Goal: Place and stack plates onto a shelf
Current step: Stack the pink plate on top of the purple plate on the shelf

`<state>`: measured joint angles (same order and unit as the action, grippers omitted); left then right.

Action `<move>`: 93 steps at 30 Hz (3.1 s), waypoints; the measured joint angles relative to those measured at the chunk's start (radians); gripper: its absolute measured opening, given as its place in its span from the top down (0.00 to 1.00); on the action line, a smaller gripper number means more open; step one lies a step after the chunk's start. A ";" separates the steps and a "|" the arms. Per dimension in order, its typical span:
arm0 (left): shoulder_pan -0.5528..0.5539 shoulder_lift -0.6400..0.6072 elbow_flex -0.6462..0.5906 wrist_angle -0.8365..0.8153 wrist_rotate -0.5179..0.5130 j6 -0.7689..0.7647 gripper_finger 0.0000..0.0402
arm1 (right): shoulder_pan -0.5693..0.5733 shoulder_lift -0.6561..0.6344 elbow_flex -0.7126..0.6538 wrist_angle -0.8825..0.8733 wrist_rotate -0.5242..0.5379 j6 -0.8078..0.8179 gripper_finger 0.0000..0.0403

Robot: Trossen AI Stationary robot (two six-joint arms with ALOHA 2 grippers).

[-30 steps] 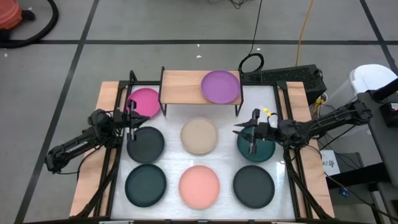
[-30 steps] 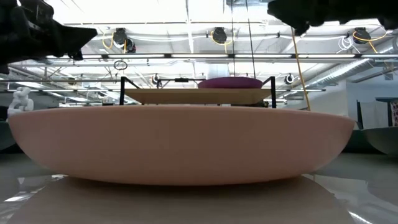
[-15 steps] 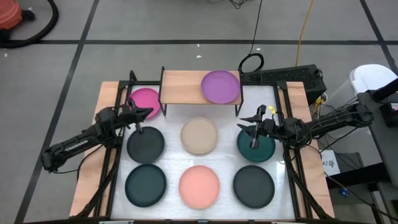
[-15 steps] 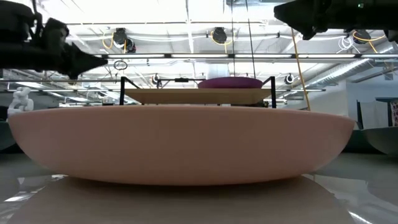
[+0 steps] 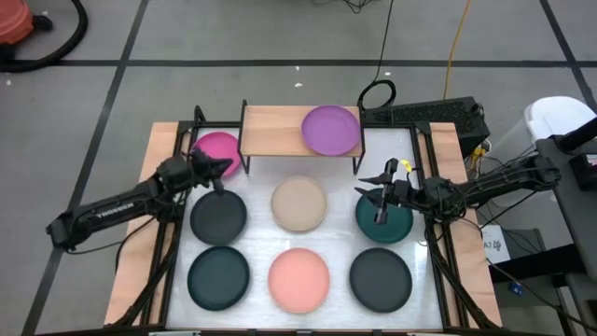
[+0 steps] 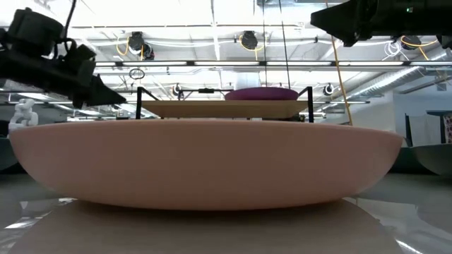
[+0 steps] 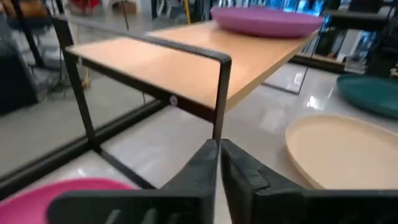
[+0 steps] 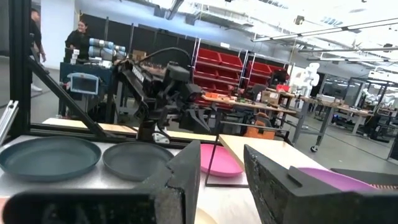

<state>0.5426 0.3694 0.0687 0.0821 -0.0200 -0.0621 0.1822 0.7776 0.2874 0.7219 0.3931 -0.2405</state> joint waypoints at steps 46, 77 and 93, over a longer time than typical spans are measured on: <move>-0.001 0.775 0.269 -0.349 -0.207 -0.053 0.75 | 0.000 0.000 0.000 -0.009 -0.002 0.018 0.74; -0.021 0.676 0.851 -0.391 -0.468 0.186 0.97 | 0.000 -0.010 0.000 -0.015 0.167 0.043 0.74; -0.222 1.177 1.364 -0.385 -0.239 0.441 0.97 | 0.041 -0.177 0.001 -0.122 0.287 0.018 0.74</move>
<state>0.3210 1.5467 1.4324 -0.3029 -0.2588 0.3788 0.2235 0.6011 0.2882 0.5998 0.6800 -0.2230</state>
